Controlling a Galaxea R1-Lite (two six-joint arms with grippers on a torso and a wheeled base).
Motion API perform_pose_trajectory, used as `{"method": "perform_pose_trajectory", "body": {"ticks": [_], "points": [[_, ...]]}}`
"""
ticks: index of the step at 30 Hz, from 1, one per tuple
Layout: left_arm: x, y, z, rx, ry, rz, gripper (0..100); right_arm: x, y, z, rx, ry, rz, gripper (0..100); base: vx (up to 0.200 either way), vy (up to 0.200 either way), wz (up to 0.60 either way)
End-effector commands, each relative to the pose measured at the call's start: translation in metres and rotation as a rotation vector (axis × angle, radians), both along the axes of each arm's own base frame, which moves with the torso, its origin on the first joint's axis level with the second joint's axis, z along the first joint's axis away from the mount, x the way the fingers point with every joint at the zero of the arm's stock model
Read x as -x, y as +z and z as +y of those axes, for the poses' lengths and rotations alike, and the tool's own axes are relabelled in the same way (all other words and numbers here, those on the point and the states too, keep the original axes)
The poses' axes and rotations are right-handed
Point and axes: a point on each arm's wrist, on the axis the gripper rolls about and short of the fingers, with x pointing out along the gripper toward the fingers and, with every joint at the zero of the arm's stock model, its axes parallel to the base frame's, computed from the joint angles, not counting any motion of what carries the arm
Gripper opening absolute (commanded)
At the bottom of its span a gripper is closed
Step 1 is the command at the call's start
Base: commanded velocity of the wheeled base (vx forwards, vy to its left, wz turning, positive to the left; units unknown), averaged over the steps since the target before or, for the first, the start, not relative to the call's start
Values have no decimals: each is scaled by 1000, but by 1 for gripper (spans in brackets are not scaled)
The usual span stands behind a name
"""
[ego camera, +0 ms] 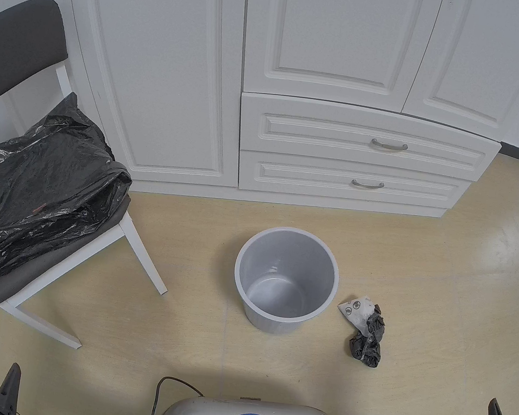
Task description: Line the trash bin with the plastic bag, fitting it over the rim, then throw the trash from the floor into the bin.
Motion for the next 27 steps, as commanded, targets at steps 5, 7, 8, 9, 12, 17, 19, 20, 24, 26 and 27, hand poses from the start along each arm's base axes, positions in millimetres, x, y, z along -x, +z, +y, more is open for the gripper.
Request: {"method": "perform_pose_trajectory", "body": {"ticks": [5,7,8,9,12,17,19,20,24,26,27], "points": [[0,-5,0,0,0,4,100,0,-5,0,1,-2,1,100,0,0,0],[0,-5,0,0,0,4,100,0,-5,0,3,5,1,100,0,0,0],[0,-5,0,0,-1,4,100,0,-5,0,3,8,3,100,0,0,0],[0,-5,0,0,0,4,100,0,-6,0,3,6,4,100,0,0,0],[0,-5,0,0,0,4,100,0,-5,0,4,6,3,100,0,0,0],[0,-5,0,0,-1,3,100,0,-5,0,3,8,1,100,0,0,0],[0,-5,0,0,0,4,100,0,-5,0,3,6,3,100,0,0,0],[0,-5,0,0,-1,4,100,0,-5,0,3,8,3,100,0,0,0],[0,-5,0,2,-1,4,100,0,-5,0,3,8,3,100,0,0,0],[0,-5,0,-4,-3,4,100,0,-5,0,3,8,3,100,0,0,0],[0,-5,0,-8,-3,4,100,0,-5,0,3,8,3,100,0,0,0]]}}
